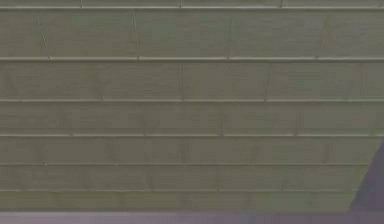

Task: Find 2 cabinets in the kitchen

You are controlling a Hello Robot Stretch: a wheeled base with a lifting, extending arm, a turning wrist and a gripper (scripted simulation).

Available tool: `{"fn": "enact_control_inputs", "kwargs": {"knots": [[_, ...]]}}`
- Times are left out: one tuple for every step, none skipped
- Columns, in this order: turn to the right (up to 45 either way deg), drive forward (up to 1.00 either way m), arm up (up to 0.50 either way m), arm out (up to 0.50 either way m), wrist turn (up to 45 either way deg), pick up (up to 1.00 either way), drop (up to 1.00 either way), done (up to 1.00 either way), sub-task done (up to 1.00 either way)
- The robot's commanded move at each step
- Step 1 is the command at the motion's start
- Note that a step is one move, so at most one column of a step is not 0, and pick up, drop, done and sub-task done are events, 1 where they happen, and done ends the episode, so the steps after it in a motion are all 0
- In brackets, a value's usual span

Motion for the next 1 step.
{"fn": "enact_control_inputs", "kwargs": {"knots": [[45.0,0.0,0.0,0.0,0.0,0.0,0.0,0.0,0.0]]}}
